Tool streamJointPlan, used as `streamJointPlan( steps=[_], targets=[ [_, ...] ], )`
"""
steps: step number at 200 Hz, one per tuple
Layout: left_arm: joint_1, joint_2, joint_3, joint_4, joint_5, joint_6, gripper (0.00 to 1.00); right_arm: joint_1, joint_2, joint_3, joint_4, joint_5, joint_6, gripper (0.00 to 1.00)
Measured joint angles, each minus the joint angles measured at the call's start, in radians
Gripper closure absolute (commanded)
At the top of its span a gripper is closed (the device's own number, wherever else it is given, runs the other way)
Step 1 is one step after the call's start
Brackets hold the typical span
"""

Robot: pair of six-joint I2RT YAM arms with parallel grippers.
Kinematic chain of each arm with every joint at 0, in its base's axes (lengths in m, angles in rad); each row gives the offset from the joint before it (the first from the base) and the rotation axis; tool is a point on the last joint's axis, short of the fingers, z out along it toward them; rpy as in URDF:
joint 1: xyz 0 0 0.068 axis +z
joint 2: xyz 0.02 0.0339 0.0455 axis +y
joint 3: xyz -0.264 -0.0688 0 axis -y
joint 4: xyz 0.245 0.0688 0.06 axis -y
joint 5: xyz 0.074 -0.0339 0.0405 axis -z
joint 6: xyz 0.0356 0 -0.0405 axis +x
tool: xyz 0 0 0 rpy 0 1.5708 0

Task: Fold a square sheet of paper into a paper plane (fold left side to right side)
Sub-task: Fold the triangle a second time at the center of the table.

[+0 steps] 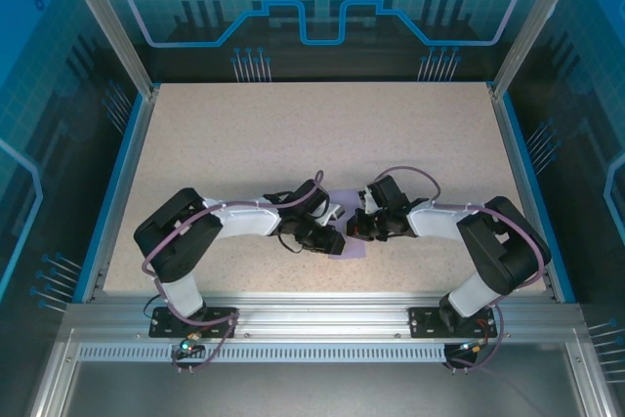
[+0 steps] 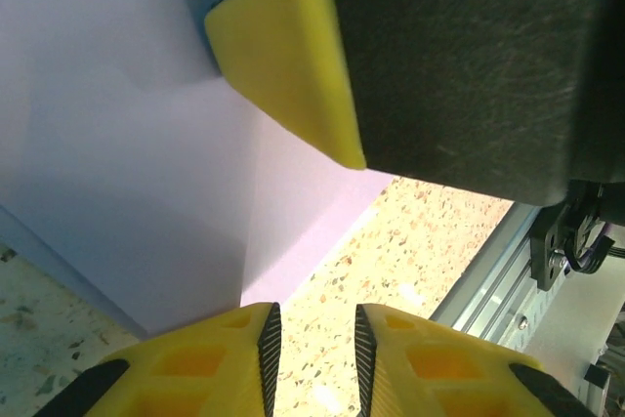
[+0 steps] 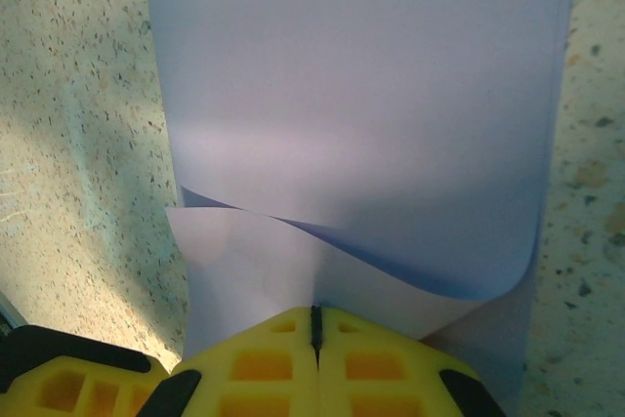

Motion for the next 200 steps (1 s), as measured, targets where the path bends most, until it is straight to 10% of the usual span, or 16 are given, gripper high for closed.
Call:
streamJointPlan(
  steps=[200],
  targets=[
    [-0.014, 0.021, -0.066, 0.078, -0.003, -0.099, 0.84, 0.003, -0.145, -0.010, -0.023, -0.015, -0.075, 1.00]
  ],
)
